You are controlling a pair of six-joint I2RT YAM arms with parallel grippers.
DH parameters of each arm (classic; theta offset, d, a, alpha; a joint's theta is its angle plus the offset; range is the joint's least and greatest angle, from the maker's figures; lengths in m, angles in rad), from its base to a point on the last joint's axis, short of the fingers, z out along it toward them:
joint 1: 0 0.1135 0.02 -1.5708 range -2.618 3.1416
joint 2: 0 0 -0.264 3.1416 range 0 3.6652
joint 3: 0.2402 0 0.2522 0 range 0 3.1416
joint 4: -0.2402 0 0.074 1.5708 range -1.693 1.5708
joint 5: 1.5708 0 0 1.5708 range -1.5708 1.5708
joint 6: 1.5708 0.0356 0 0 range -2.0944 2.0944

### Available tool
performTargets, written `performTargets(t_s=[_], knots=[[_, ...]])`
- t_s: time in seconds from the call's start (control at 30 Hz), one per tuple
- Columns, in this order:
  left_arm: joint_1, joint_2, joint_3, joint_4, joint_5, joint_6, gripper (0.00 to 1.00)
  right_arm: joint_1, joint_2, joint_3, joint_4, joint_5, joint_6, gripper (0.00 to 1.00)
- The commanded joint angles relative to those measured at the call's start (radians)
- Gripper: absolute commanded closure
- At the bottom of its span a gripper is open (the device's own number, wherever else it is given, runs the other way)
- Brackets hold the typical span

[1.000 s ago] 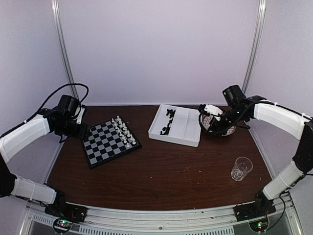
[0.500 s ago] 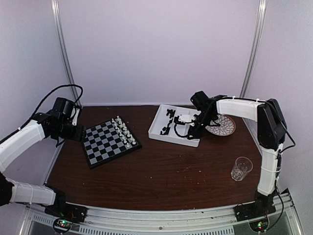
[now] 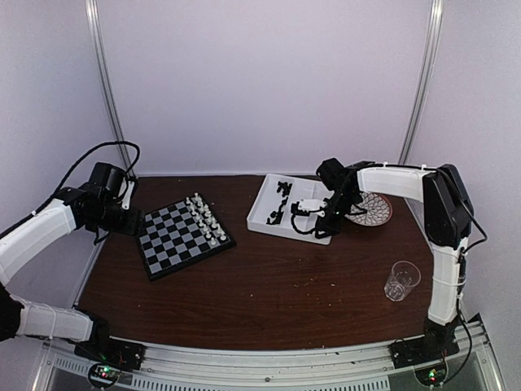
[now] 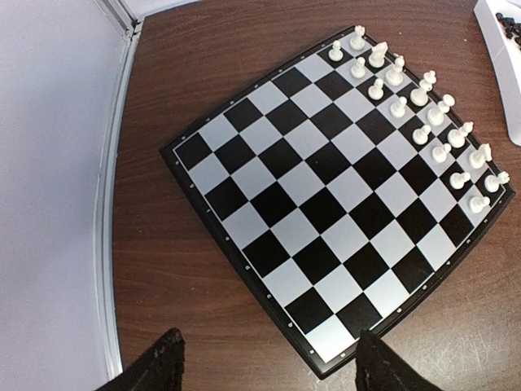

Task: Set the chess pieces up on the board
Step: Move the storage box to the center of the board.

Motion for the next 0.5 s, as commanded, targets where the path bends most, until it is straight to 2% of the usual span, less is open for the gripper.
performTargets(t_s=[0.0,0.07,0.33,0.47], knots=[[0.008,0.01,0.012,0.036,0.02,0.001,0.28,0.003,0.023,-0.003,-0.022,-0.007,0.013,0.71],[0.008,0.011,0.012,0.036,0.022,0.002,0.28,0.003,0.024,-0.008,-0.019,-0.003,0.013,0.73],[0.008,0.018,0.013,0.037,0.029,-0.002,0.28,0.003,-0.005,-0.059,-0.028,-0.019,-0.026,0.95],[0.008,0.028,0.018,0.038,0.044,-0.011,0.29,0.003,-0.06,-0.131,-0.053,-0.038,-0.065,1.0]])
